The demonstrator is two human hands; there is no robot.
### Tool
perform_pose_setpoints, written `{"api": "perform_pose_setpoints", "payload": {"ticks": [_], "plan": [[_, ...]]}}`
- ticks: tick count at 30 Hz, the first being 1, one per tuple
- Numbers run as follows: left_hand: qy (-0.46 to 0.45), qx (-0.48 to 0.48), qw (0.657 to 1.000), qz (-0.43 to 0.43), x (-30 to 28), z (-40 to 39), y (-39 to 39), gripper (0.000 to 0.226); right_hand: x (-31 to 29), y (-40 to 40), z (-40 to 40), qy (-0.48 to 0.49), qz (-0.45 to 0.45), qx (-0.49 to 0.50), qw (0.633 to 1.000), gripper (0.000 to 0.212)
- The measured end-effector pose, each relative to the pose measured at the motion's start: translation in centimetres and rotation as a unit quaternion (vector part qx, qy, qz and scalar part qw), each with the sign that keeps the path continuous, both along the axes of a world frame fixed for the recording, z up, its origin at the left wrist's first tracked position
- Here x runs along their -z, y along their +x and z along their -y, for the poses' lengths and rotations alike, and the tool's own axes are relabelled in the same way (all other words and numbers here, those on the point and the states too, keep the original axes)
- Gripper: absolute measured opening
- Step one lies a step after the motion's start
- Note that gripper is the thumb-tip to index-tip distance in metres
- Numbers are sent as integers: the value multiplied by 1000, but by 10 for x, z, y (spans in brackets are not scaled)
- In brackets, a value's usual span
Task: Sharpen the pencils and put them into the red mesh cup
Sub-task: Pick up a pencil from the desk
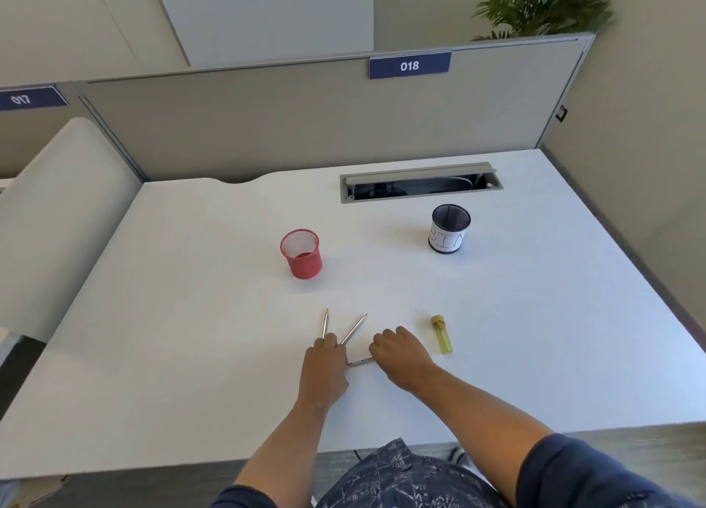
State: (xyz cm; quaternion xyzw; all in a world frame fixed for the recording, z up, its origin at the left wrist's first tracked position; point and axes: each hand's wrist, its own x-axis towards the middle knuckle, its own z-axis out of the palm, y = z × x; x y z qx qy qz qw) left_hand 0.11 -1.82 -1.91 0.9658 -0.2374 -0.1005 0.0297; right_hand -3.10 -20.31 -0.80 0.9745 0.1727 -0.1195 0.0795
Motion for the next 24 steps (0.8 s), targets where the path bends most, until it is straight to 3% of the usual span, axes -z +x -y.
{"api": "perform_pose_setpoints", "payload": {"ticks": [5, 10, 13, 17, 19, 24], "plan": [[-21, 24, 999, 31, -1, 4, 0, 27, 0, 1, 3, -8, -1, 14, 1000, 26], [-64, 26, 994, 79, -11, 6, -4, 29, 0, -3, 11, 96, -9, 76, 992, 35], [-89, 42, 987, 124, -12, 11, -8, 24, 0, -4, 10, 195, -9, 115, 974, 33], [-104, 81, 980, 148, -12, 19, -7, 23, -4, -1, 5, 298, -9, 162, 941, 11], [-119, 78, 979, 147, -13, 20, -6, 21, -10, 2, 11, 334, -22, 209, 919, 14], [-151, 12, 981, 119, -15, 18, -9, 17, -10, -5, 43, 343, 24, 291, 893, 13]]}}
